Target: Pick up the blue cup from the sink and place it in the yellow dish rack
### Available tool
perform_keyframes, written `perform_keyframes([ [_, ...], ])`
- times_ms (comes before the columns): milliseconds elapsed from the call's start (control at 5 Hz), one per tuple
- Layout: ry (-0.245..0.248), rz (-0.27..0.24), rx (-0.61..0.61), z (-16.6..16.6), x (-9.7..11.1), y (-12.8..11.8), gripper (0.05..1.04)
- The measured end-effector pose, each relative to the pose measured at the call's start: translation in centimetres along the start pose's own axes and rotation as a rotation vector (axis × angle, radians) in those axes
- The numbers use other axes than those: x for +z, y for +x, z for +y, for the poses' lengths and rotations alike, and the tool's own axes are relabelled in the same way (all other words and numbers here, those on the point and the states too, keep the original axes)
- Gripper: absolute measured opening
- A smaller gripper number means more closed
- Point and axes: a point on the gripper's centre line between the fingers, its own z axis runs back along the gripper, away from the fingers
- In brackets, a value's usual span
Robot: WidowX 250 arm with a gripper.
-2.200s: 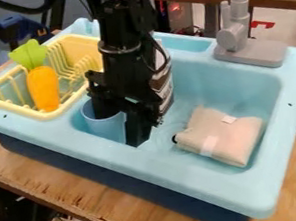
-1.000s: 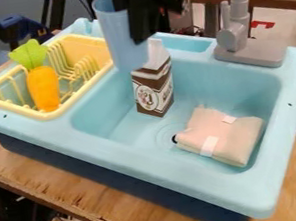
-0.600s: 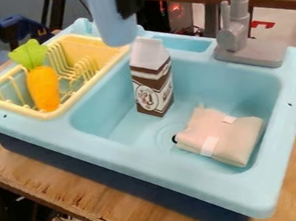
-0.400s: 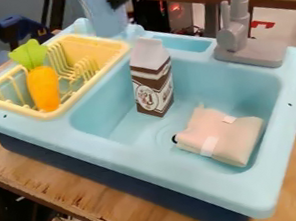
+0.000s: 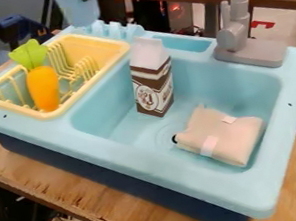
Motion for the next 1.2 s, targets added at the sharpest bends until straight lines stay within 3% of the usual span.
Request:
perform_keyframes([
  [200, -0.003, -0.001, 0.042, 2.1, -1.8, 0.5, 0.100],
  [800, -0.040, 0.101, 0.138, 5.3, -6.3, -0.7, 0.100],
  [1200, -0.067, 0.144, 0.161, 6.9, -8.2, -1.4, 0.100],
])
